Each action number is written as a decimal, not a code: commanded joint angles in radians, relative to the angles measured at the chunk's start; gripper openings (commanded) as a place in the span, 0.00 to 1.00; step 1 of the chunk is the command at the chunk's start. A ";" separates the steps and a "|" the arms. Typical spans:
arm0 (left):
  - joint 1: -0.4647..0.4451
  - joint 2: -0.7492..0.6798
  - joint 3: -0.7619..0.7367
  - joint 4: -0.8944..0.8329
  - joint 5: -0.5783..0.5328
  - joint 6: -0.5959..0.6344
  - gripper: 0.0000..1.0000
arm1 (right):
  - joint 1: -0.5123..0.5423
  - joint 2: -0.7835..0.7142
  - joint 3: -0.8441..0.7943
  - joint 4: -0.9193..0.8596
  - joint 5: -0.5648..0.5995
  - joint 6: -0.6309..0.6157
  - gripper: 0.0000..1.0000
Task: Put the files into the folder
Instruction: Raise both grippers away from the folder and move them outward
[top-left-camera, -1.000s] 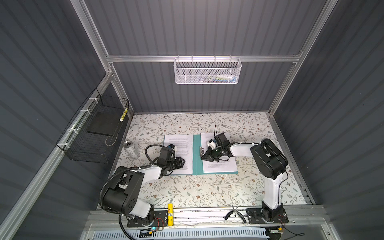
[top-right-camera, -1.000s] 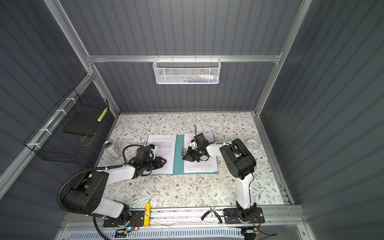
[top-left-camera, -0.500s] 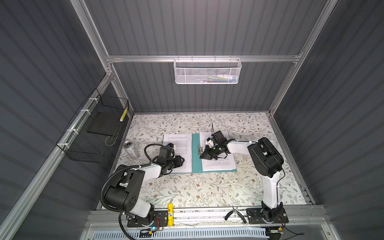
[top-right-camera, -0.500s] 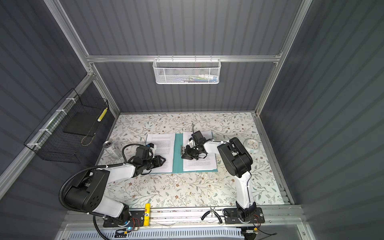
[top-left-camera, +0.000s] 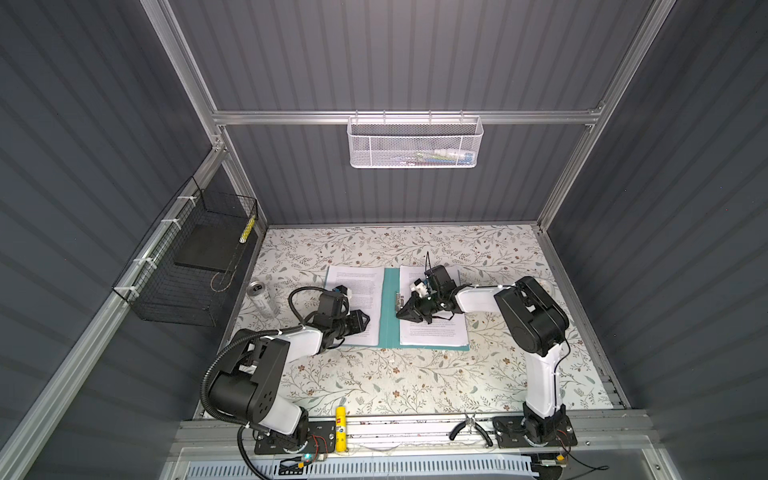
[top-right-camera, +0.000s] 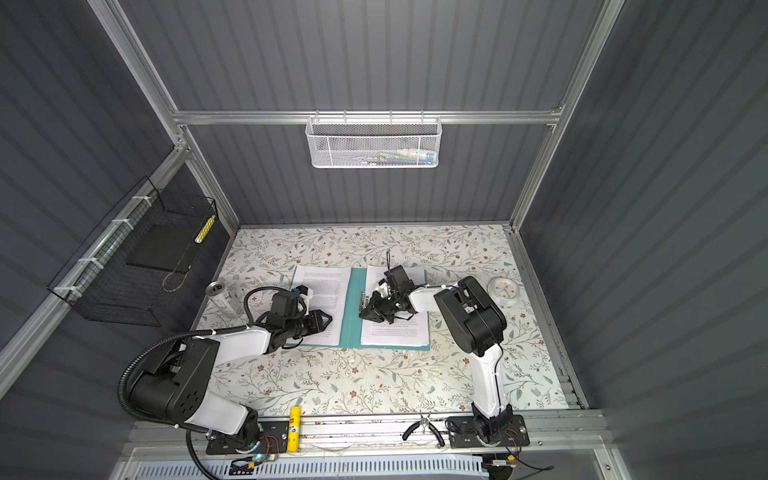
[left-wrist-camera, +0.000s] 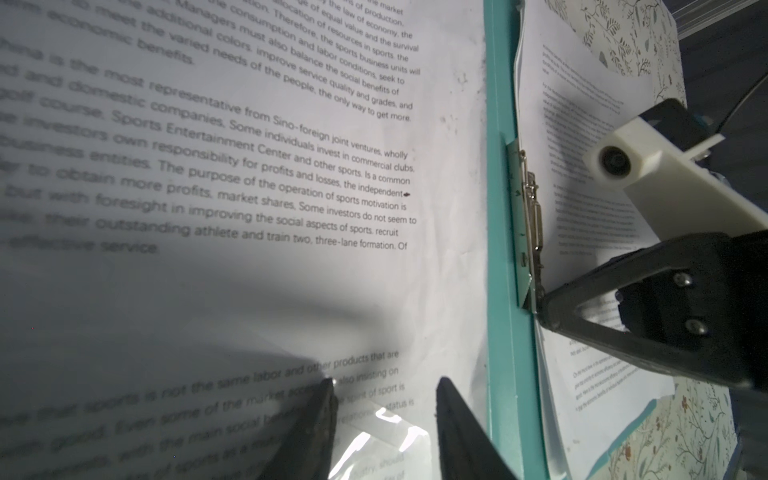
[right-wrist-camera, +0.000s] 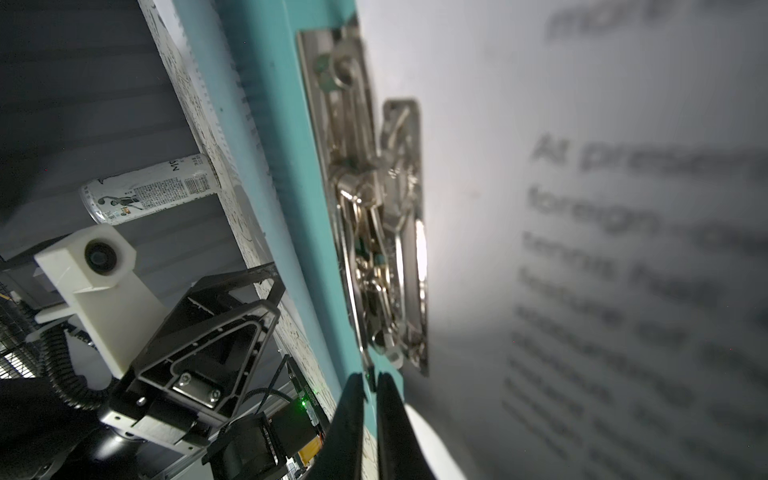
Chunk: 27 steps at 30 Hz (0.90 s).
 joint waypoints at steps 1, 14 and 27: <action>-0.002 -0.008 0.011 -0.186 -0.013 0.017 0.49 | -0.024 -0.040 0.001 -0.065 -0.016 -0.042 0.24; -0.002 -0.083 0.329 -0.386 -0.098 0.083 0.76 | -0.099 -0.333 0.119 -0.375 0.020 -0.320 0.68; 0.035 -0.108 0.385 -0.341 -0.391 0.164 0.93 | -0.307 -0.542 -0.127 -0.321 0.074 -0.284 0.88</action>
